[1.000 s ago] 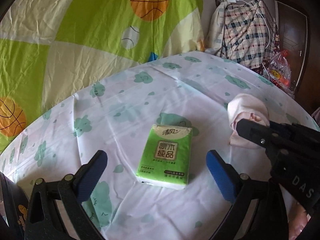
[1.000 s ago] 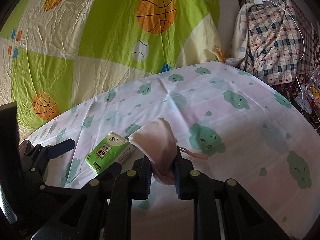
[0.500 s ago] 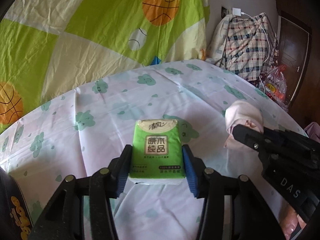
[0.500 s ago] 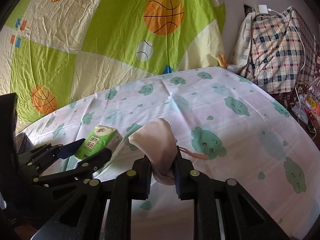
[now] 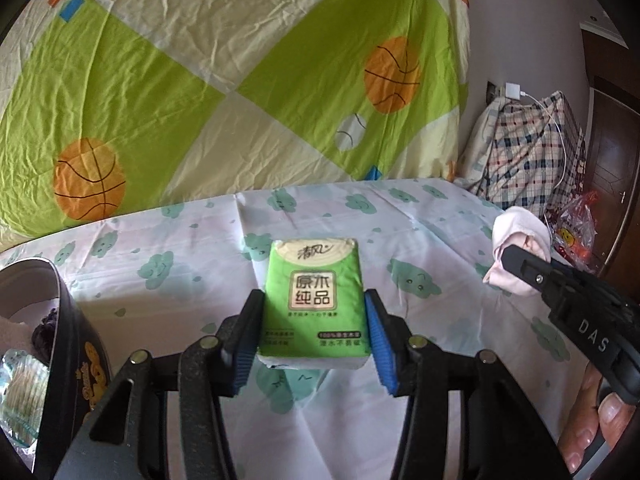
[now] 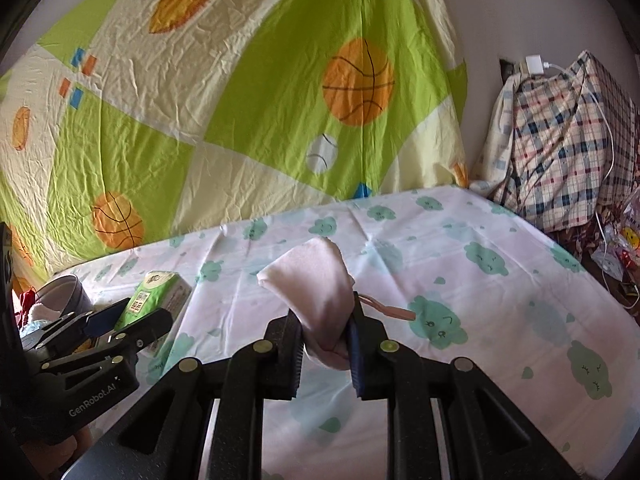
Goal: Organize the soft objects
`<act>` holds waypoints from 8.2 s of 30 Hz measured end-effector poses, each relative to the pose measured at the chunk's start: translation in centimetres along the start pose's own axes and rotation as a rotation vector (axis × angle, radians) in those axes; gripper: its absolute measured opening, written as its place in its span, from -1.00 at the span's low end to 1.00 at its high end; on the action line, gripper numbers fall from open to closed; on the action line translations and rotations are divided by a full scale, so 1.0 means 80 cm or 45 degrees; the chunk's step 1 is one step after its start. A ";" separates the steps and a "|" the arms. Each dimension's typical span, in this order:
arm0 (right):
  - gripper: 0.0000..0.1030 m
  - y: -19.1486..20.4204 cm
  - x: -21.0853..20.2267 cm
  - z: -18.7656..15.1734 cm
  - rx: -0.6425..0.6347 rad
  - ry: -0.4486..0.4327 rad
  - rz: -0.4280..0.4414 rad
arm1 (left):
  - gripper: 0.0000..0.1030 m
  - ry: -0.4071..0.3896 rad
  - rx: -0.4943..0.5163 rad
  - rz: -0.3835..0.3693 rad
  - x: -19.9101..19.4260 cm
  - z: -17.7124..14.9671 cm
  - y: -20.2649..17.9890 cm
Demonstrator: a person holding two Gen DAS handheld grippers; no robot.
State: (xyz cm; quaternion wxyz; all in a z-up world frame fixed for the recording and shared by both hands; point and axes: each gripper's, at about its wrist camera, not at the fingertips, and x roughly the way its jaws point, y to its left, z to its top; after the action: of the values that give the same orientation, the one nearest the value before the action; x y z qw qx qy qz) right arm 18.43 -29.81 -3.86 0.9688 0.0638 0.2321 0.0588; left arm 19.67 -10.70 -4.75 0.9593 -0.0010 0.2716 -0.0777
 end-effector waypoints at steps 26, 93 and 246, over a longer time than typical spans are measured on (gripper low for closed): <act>-0.60 0.062 -0.039 -0.015 -0.077 -0.189 0.105 | -0.04 -0.177 -0.098 0.158 -0.070 -0.026 0.045; -0.58 0.207 -0.078 -0.056 -0.285 -0.210 0.412 | -0.04 -0.384 -0.173 0.391 -0.179 -0.074 0.127; 0.69 0.362 -0.083 -0.020 -0.419 -0.053 0.687 | 0.99 -0.168 -0.392 0.612 -0.286 -0.071 0.289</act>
State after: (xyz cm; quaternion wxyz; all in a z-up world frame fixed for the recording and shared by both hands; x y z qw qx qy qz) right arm 9.40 -2.05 2.00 0.9202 -0.0334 0.1741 0.3490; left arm 0.92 15.78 1.26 0.9543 -0.0874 0.2097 0.1941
